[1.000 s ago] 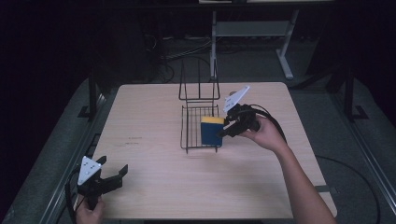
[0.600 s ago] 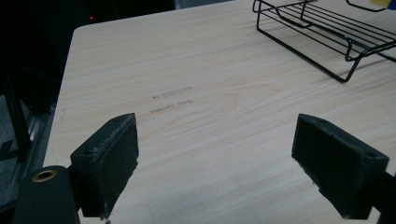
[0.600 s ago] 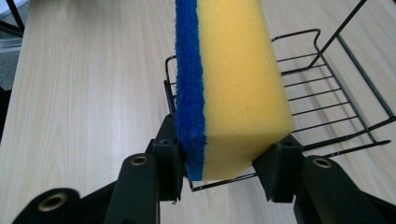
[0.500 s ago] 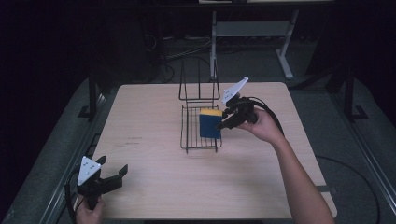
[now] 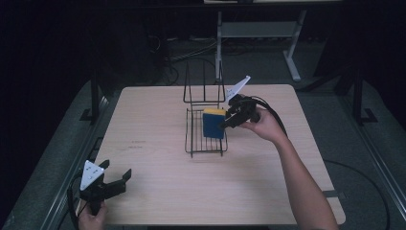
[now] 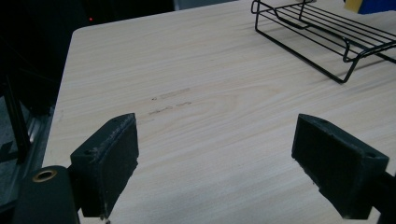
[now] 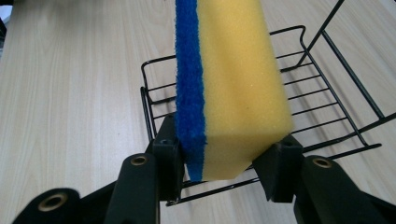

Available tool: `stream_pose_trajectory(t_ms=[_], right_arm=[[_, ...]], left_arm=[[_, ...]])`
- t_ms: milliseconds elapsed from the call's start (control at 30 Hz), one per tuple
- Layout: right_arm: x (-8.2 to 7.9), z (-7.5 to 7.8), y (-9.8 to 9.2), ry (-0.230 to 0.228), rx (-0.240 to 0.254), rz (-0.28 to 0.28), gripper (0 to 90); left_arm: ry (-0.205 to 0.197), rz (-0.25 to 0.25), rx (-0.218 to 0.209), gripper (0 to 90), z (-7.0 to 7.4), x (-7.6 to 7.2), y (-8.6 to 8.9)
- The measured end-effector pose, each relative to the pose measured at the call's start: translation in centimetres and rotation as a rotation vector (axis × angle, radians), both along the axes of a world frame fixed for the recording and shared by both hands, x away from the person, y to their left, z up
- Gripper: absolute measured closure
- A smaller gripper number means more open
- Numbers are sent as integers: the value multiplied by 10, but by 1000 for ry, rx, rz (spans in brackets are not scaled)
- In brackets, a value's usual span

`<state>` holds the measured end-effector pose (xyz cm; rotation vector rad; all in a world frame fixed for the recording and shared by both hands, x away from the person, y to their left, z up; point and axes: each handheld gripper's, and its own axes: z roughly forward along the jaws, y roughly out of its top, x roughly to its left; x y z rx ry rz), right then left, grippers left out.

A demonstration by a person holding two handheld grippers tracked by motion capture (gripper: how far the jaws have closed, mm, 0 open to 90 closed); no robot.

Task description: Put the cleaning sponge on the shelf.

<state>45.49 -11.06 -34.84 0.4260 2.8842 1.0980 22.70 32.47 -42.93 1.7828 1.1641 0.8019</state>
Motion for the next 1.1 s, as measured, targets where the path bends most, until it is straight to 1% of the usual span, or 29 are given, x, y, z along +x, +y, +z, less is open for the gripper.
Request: stream_pose_trajectory(t_ms=[100,200,267,333,367,433,500,767,800,900,967,1033,1100], right_arm=[[2,-1,1,-7,7,-7,561],[7,-5,1,-8,6,8,560],[9,-8,1,6,6,-1,560],[11,-10,2,5,5,-4,560],[13,-12,2,20,1,-18,560],[14,-12,2,23,2,-20,560],[17,-15,1,35,5,-29,559],[21,-19,0,30,6,-27,559],[22,-21,0,22,4,-32,559],[23,-23,0,31,1,-40,559],[23,-25,2,35,0,-32,558],[23,-26,5,25,-11,-32,559],[24,-28,5,33,-9,-33,558]], left_arm=[[-1,-1,1,141,0,0,0],[0,-2,2,141,0,0,-1],[-4,0,-2,141,1,-1,-2],[-5,1,-3,141,1,-1,-2],[-6,1,-2,141,1,-1,-2],[-2,1,-1,141,1,0,-2],[-1,1,-3,141,1,0,-2],[-3,-6,3,141,1,2,-3],[-5,-6,1,141,1,2,-4],[-4,-6,2,141,1,3,-4],[-3,-9,4,141,1,3,-3],[-1,-7,6,141,1,3,-3],[-5,-6,0,141,1,2,-2]])
